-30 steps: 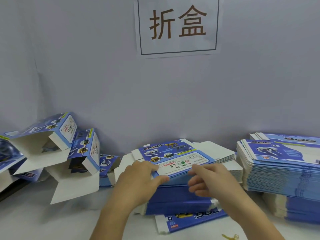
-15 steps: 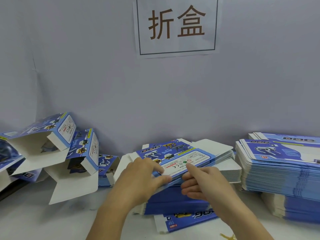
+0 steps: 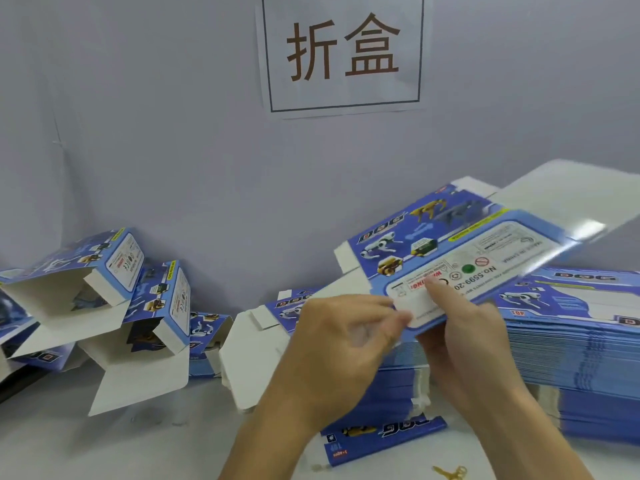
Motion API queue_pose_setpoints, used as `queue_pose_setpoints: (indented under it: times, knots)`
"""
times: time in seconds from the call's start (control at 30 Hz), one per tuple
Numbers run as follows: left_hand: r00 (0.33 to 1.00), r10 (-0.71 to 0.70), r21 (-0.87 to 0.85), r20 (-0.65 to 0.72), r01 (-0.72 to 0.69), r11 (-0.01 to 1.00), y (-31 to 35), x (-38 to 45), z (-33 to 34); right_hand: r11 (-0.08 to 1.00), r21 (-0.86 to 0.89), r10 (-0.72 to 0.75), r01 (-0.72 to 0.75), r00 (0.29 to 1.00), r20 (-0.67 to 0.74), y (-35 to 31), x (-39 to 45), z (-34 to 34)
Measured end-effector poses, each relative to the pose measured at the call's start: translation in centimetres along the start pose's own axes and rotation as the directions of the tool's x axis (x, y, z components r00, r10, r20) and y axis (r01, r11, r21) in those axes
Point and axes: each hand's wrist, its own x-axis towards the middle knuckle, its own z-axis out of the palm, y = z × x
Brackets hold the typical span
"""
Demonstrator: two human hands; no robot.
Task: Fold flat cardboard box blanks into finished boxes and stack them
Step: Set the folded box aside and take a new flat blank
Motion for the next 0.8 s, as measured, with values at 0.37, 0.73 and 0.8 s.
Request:
queue_pose_setpoints:
  times: [0.37, 0.73, 0.8]
  knots:
    - [0.757, -0.594, -0.652, 0.273, 0.6, 0.464, -3.2, -0.5, -3.7, 0.972, -0.181, 0.188, -0.15, 0.958, 0.216, 0.0, 0.6, -2.3]
    - [0.967, -0.252, -0.258, -0.029, 0.236, 0.937, -1.4, -0.1, -0.8, 0.631, -0.743, -0.015, 0.224, 0.961, 0.277, 2.0, 0.3, -0.8]
    - [0.967, -0.247, -0.192, -0.059, 0.232, 0.954, -1.6, -0.2, -0.7, 0.689, -0.699, 0.0, 0.191, 0.964, 0.264, 1.8, 0.5, -1.2]
